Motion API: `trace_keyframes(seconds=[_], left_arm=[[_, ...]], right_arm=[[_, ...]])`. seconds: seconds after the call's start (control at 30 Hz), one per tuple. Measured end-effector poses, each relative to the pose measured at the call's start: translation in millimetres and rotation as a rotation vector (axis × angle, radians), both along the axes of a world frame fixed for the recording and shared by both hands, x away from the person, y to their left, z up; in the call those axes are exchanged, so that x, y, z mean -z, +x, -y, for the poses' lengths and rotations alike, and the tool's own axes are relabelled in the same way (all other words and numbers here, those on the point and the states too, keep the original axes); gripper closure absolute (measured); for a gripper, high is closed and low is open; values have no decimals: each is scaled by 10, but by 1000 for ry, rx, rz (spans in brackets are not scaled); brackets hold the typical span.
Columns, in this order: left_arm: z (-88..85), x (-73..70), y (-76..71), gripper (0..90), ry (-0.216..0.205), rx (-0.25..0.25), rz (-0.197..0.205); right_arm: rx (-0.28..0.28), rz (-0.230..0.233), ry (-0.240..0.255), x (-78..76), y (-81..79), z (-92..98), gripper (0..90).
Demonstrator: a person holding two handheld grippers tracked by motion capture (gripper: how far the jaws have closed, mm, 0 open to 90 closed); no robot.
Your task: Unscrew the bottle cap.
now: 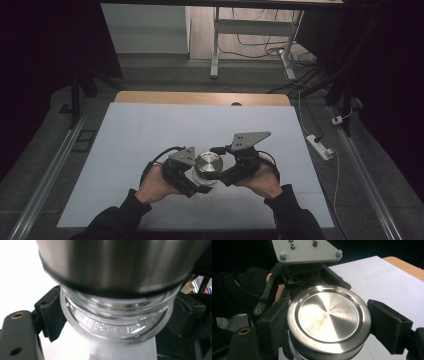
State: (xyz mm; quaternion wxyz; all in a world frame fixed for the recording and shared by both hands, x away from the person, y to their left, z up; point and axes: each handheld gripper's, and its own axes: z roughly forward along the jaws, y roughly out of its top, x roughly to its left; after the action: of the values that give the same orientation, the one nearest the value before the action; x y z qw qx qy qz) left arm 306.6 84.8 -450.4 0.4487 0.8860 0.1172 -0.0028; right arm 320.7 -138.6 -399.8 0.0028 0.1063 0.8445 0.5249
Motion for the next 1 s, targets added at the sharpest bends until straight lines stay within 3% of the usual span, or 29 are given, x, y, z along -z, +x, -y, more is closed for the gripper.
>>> trace_keyframes(seconds=[0.57, 1.0], left_arm=[[-87, 45, 78, 156, 5, -127, 15], [-172, 81, 148, 156, 16, -194, 31]], right_arm=[[73, 30, 5, -33, -35, 62, 200], [77, 20, -15, 42, -75, 41, 201]])
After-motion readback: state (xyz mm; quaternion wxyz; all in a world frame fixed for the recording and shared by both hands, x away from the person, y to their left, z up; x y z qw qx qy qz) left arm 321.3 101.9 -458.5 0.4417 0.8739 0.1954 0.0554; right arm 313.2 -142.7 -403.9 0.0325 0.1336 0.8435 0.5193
